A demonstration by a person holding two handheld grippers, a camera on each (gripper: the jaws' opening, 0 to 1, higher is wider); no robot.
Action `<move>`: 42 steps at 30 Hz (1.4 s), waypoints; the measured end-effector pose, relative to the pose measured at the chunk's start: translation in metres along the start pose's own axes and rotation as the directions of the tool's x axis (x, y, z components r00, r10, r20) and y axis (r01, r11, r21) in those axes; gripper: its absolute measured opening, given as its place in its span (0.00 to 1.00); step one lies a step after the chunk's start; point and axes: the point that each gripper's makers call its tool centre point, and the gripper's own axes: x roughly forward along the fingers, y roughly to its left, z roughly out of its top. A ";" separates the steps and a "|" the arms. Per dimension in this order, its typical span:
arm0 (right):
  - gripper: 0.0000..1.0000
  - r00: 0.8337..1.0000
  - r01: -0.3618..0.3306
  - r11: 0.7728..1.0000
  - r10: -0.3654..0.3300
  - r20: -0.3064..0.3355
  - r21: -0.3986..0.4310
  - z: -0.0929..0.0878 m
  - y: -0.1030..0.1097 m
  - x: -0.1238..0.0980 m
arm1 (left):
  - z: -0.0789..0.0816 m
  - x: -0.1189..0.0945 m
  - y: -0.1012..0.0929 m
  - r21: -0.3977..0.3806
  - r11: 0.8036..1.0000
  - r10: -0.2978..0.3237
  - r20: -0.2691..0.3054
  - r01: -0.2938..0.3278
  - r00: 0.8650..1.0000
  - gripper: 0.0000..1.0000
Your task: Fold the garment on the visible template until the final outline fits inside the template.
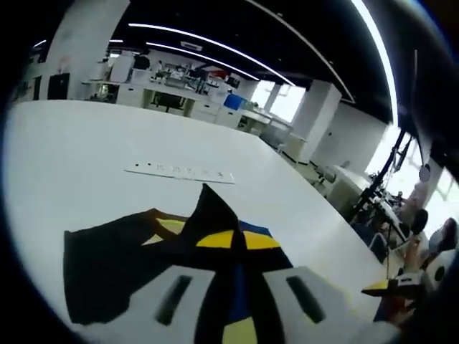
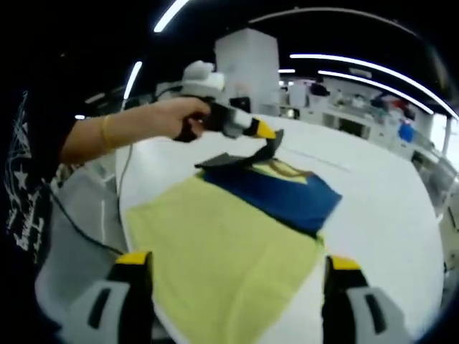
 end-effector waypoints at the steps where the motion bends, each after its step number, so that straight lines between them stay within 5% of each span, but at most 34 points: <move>1: 0.99 1.000 -0.001 1.000 0.001 -0.002 0.003 -0.001 0.000 0.000 | -0.002 0.004 -0.003 0.010 1.000 -0.002 -0.001 0.002 1.000 0.00; 17: 0.99 1.000 -0.003 1.000 0.003 -0.002 0.017 -0.004 -0.002 0.004 | -0.021 0.027 -0.035 0.054 0.996 -0.068 -0.026 0.069 0.997 0.00; 28: 0.99 1.000 0.002 1.000 -0.001 -0.003 0.030 -0.006 -0.006 0.005 | -0.056 0.034 -0.064 0.131 0.980 -0.137 -0.096 0.149 0.986 0.00; 39: 0.99 1.000 -0.001 0.999 0.001 -0.003 0.042 -0.009 -0.007 0.005 | -0.081 0.044 -0.069 0.150 0.971 -0.162 -0.150 0.184 0.975 0.00; 42: 0.99 1.000 -0.005 0.999 0.005 -0.002 0.043 -0.010 -0.008 0.005 | -0.083 0.045 -0.072 0.205 0.955 -0.186 -0.153 0.215 0.971 0.02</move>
